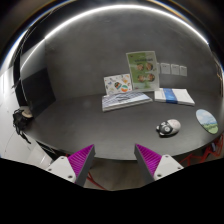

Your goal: Arrange mouse

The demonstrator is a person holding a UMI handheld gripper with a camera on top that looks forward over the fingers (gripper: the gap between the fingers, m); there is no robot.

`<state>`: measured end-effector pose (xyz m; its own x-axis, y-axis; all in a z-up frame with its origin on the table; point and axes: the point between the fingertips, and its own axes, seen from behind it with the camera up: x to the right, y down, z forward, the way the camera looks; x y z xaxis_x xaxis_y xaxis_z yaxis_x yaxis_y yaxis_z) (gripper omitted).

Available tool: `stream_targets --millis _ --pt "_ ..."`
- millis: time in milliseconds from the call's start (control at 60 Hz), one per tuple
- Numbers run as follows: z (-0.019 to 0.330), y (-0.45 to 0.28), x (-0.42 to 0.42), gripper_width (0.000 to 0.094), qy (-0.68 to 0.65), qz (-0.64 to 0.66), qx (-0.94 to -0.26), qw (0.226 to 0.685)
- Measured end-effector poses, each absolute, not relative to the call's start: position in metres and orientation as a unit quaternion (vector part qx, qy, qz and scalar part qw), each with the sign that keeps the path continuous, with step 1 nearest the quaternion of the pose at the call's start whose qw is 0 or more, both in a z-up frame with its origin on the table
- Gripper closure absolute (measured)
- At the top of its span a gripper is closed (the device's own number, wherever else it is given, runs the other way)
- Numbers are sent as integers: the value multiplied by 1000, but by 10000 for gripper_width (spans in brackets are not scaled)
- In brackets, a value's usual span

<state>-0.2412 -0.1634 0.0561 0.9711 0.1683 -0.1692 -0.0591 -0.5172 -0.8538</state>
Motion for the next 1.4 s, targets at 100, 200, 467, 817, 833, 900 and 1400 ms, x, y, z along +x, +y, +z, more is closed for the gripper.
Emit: stream_targets --millis 100,200,467,817,833,900,1400 --pt "43 -166 -211 109 -35 109 -868 483" --pt "28 -161 -158 113 -38 90 -868 487" --pt "-1 -118 -28 110 -58 30 -858 509" --pt "-14 -49 -15 108 -91 52 -860 500" --pt "-12 -46 -15 109 -93 53 -861 497" --pt "-12 -31 -16 109 -98 52 -862 494" --pt "-13 23 -2 514 -41 9 -890 454"
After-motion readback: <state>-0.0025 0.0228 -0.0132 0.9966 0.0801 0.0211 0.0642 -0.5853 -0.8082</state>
